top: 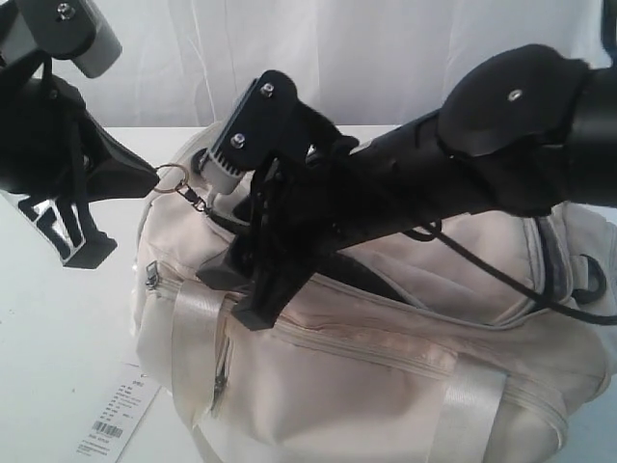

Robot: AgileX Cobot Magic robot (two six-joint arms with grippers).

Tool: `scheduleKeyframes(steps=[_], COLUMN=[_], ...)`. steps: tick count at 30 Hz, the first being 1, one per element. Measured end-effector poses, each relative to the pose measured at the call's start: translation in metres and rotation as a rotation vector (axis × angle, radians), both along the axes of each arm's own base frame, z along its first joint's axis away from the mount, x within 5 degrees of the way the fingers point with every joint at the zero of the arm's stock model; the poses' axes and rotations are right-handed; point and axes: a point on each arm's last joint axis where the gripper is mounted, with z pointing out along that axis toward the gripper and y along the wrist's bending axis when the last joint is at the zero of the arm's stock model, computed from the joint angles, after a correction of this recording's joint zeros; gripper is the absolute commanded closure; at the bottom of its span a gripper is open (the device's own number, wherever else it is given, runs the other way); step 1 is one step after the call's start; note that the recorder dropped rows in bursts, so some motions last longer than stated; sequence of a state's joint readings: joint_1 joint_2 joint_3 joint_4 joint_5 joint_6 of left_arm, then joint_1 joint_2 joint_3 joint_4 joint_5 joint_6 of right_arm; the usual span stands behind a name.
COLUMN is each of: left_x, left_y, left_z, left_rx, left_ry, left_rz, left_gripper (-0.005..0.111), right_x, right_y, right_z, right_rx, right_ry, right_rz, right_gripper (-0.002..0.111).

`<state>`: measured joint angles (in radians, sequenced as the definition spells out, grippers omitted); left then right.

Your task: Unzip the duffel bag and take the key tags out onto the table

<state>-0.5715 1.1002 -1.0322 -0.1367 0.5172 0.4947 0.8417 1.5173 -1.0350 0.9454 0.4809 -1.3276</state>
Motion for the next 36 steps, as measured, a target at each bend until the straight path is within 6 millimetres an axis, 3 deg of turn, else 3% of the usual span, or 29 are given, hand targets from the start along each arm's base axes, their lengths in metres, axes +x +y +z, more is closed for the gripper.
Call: scheduleKeyframes(steps=[10,16,26,36], left_x=[0.000,0.001,0.006,0.004], left_y=[0.000,0.000,-0.002,-0.002], left_z=[0.000,-0.002,-0.024,-0.030], left_rx=[0.002,0.013,0.033,0.038], left_ry=[0.004,0.007,0.006,0.043], left_rz=[-0.001,-0.001,0.011,0.005], left_gripper=[0.107,0.107,0.107,0.107], right_x=[0.005,0.000,-0.013,-0.014], right_y=[0.008,0.008,0.005,-0.005], right_z=[-0.012,-0.013,-0.018,-0.023], right_rx=[-0.012,-0.022,-0.083,-0.228], right_ry=[-0.001,0.054,0.201,0.305], right_rz=[-0.042,-0.014,0.051,-0.033], right_gripper=[0.108,0.108,0.108,0.108])
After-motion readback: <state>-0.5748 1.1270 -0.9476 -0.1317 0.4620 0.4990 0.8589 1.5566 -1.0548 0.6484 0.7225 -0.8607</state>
